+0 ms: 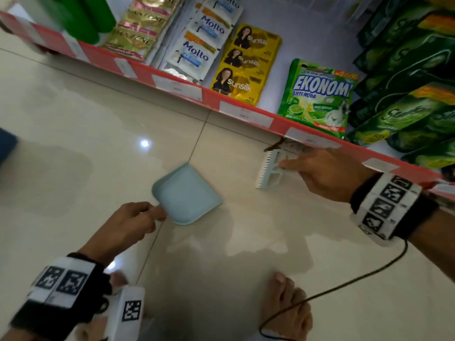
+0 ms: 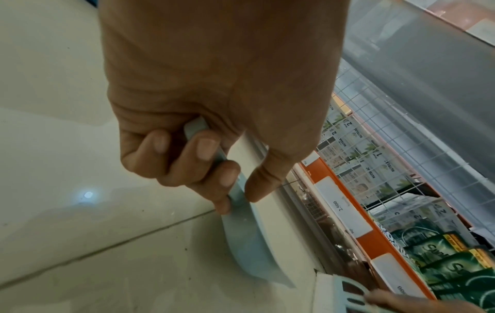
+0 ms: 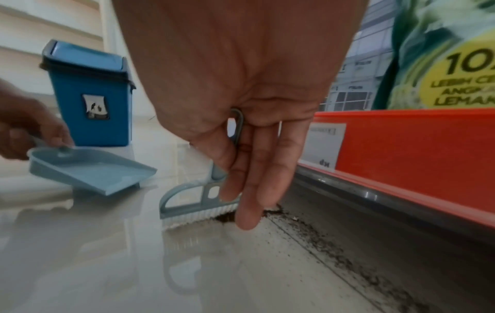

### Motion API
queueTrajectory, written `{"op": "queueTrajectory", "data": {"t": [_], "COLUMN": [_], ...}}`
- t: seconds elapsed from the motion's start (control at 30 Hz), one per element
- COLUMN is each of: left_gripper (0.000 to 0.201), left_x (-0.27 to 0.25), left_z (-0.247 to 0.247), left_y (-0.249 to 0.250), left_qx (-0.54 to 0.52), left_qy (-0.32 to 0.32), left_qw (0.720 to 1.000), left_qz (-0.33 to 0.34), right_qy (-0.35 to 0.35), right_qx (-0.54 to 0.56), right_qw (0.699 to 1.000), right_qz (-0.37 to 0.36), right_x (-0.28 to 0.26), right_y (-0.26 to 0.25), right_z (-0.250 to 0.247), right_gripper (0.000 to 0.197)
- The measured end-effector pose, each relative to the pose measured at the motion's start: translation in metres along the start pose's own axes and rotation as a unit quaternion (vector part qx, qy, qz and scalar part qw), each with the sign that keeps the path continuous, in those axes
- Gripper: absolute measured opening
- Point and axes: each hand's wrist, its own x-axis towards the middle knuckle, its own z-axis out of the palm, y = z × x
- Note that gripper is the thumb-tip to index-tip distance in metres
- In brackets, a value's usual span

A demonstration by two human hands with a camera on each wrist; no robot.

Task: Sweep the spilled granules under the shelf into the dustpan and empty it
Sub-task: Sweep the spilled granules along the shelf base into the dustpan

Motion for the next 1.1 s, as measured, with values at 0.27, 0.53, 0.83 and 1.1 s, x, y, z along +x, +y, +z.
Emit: {"op": "queueTrajectory", "data": {"t": [0.27,0.53,0.83,1.1], "left_gripper": [0.036,0.026,0.045,0.033], "left_x": [0.008,0.031,0.041,0.034], "left_z": [0.029,0.031,-0.001,-0.028], "left_y": [0.010,0.027,0.040,0.017], "left_qx": [0.018,0.032,0.015,0.149], "left_qy": [0.007,-0.009,0.000,0.018], "left_qw": [0.999,0.998,0.995,0.986], "left_qz": [0.033,0.046,0.096,0.076], "right_qy": [0.057,-0.021,0.040,-0.026], "right_qx": [0.025,0.047,0.129,0.028], "right_qw": [0.997,0.996,0.990,0.998], "right_qz": [-0.035,0.076,0.043,-0.040], "right_x": [0.056,-0.001,0.008,0.052], "right_y": [-0.040,0.015,-0.018,-0.060], "right_z": [0.011,0.012,0.009,0.028], "right_gripper": [0.055,0.059,0.055,0.064]}}
